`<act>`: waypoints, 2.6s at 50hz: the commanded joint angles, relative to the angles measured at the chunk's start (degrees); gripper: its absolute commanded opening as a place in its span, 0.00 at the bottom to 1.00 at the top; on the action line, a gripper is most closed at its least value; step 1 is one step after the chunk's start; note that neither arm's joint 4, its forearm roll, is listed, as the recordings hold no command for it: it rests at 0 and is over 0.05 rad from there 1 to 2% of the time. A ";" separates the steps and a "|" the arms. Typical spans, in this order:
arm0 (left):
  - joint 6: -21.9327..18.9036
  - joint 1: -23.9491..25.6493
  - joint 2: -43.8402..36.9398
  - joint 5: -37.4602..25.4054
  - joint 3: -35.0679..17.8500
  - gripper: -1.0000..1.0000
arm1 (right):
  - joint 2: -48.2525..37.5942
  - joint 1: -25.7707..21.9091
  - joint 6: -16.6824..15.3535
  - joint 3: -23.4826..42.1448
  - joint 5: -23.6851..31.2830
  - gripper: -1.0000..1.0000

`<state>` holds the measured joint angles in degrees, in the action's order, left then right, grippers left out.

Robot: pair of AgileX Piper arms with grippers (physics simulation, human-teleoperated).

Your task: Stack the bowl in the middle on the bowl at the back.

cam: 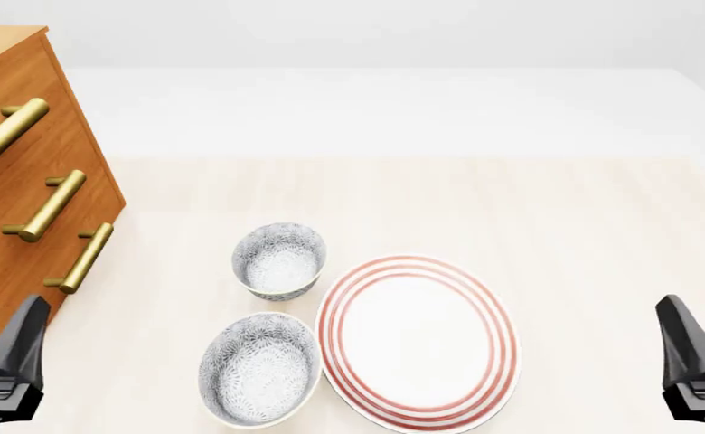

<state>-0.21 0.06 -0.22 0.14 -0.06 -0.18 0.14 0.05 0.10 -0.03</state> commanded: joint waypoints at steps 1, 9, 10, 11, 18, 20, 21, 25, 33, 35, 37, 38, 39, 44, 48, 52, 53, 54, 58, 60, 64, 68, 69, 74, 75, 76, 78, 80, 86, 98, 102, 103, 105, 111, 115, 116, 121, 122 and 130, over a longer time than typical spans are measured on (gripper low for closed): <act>-0.49 0.04 -0.61 0.49 -0.10 1.00 | -0.14 0.43 0.13 0.20 0.10 1.00; -1.00 0.25 -0.24 0.48 -0.09 1.00 | 0.06 0.57 0.70 0.22 0.04 1.00; -0.99 0.22 -0.29 0.51 -0.09 1.00 | 0.06 0.56 0.72 0.21 -0.03 1.00; -0.99 0.21 -0.32 0.53 -0.08 1.00 | 0.06 0.57 0.74 0.20 -0.06 1.00; -1.16 -0.45 -0.10 0.03 -0.96 1.00 | -0.07 0.82 0.74 0.11 -0.29 1.00; -1.04 -0.27 -0.15 -0.28 -1.22 1.00 | -0.20 0.95 0.73 0.07 -0.36 1.00; -2.25 0.70 -0.07 -0.22 -2.14 1.00 | -0.38 1.23 0.87 0.06 -0.47 1.00; 0.96 -0.30 -0.16 -3.61 -5.80 1.00 | -0.35 1.34 1.14 0.07 -0.49 1.00; 0.52 3.90 -1.79 -12.08 -16.72 1.00 | 0.00 1.49 1.52 0.09 -0.33 1.00; 0.48 5.33 -3.26 -13.65 -18.56 1.00 | 0.04 1.52 1.59 0.09 -0.31 1.00; 0.77 6.94 -5.92 -15.31 -20.61 1.00 | 0.06 1.54 1.65 0.10 -0.31 1.00; 0.77 6.94 -5.90 -15.34 -20.61 1.00 | 0.06 1.54 1.65 0.10 -0.31 1.00; -2.73 9.69 -5.21 -18.29 -22.32 1.00 | 0.08 1.55 1.77 0.12 -0.33 1.00; 0.44 12.83 -11.23 -22.54 -25.87 1.00 | 0.10 1.54 1.99 0.13 -0.36 1.00; 2.36 16.47 -17.07 -25.90 -28.66 1.00 | 0.09 1.36 1.98 0.14 -0.33 1.00; 5.85 18.11 -24.49 -28.77 -31.98 1.00 | 0.10 1.37 2.15 0.16 -0.38 1.00; 5.93 18.00 -25.41 -29.35 -32.70 1.00 | 0.10 1.40 2.24 0.15 -0.39 1.00; 5.93 18.00 -25.42 -29.35 -32.71 1.00 | 0.10 1.40 2.24 0.15 -0.39 1.00; 8.74 19.47 -28.86 -33.17 -37.09 1.00 | 0.10 1.36 2.16 0.18 -0.41 1.00; 9.73 20.18 -30.65 -34.35 -38.03 1.00 | 0.11 1.42 2.24 0.19 -0.44 1.00; 10.92 22.45 -33.21 -36.56 -38.50 1.00 | 0.12 1.46 2.32 0.19 -0.47 1.00; 13.82 24.78 -36.39 -40.19 -39.36 1.00 | 0.11 1.40 2.47 0.16 -0.45 1.00; 15.19 25.58 -36.07 -40.57 -39.47 1.00 | 0.11 1.39 2.45 0.15 -0.46 1.00; 18.95 28.70 -37.62 -42.57 -38.05 1.00 | 0.10 1.44 2.58 0.15 -0.57 1.00; 18.95 28.70 -37.62 -42.57 -38.04 1.00 | 0.10 1.44 2.58 0.15 -0.57 1.00; 20.92 30.22 -37.71 -42.89 -36.76 1.00 | 0.11 1.51 2.62 0.16 -0.62 1.00; 23.63 33.39 -37.99 -42.96 -34.65 1.00 | 0.12 1.55 2.70 0.17 -0.67 1.00; 25.69 35.36 -37.61 -42.49 -32.92 1.00 | 0.12 1.53 2.75 0.17 -0.69 1.00; 28.69 38.91 -39.55 -40.42 -29.14 1.00 | 0.14 1.60 2.82 0.19 -0.86 1.00; 33.52 38.70 -42.99 -32.63 -23.75 1.00 | 0.12 1.65 2.87 0.15 -0.84 1.00; 35.19 39.40 -44.63 -28.61 -20.92 1.00 | 0.12 1.66 2.90 0.14 -0.80 1.00; 35.20 39.40 -44.64 -28.58 -20.91 1.00 | 0.12 1.66 2.90 0.14 -0.80 1.00; 36.33 39.49 -45.35 -26.80 -19.73 1.00 | 0.12 1.68 2.94 0.14 -0.82 1.00; 38.50 38.92 -46.74 -23.30 -17.80 1.00 | 0.10 1.67 2.93 0.12 -0.81 1.00; 39.01 37.81 -48.43 -20.49 -16.52 1.00 | 0.09 1.64 2.93 0.11 -0.80 1.00; 39.01 37.81 -48.46 -20.47 -16.51 1.00 | 0.09 1.64 2.93 0.11 -0.80 1.00; 40.41 37.33 -50.52 -16.79 -15.17 1.00 | 0.09 1.67 2.98 0.11 -0.78 1.00; 40.76 37.36 -50.76 -16.26 -14.92 1.00 | 0.09 1.67 2.98 0.11 -0.79 1.00; 40.64 36.55 -54.63 -11.70 -13.79 1.00 | 0.07 1.68 3.09 0.12 -0.78 1.00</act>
<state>39.44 37.51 -50.82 -17.20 -15.83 -0.09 1.81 3.05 0.22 -0.82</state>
